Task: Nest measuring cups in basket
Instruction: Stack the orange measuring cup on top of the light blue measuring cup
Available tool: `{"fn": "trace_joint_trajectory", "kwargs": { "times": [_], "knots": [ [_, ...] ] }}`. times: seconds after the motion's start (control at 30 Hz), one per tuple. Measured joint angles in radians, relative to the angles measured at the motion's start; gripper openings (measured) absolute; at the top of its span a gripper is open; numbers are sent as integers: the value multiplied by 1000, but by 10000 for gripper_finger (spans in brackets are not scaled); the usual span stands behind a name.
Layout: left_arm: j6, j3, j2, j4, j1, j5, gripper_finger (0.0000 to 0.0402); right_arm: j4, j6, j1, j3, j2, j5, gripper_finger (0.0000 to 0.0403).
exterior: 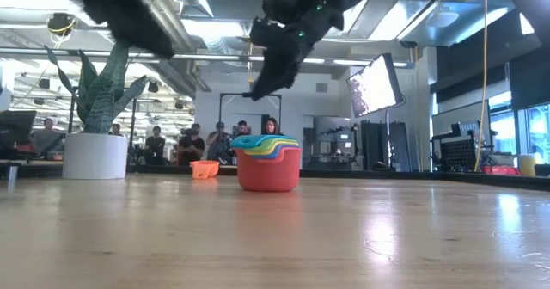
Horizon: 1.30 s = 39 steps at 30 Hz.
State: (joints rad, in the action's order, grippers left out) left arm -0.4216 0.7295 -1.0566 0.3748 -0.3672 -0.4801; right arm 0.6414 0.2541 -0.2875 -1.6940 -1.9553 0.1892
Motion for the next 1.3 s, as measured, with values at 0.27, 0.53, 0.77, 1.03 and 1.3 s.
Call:
{"fn": "trace_joint_trajectory", "kwargs": {
  "times": [0.27, 0.53, 0.77, 1.03, 1.3],
  "knots": [
    [199, 246, -44, 257, 256, 13, 119, 301, -9, 85, 0, 78, -110, 137],
    [389, 462, -223, 403, 671, 251, 119, 377, -71, 144, 0, 144, -117, 137],
    [434, 601, -441, 486, 932, 392, 119, 472, -99, 203, 34, 144, -112, 137],
    [462, 651, -589, 513, 1029, 323, 119, 542, -149, 246, 134, 148, -113, 137],
    [492, 651, -630, 503, 1126, 492, 119, 525, -146, 245, 214, 152, -117, 137]
  ]
}}
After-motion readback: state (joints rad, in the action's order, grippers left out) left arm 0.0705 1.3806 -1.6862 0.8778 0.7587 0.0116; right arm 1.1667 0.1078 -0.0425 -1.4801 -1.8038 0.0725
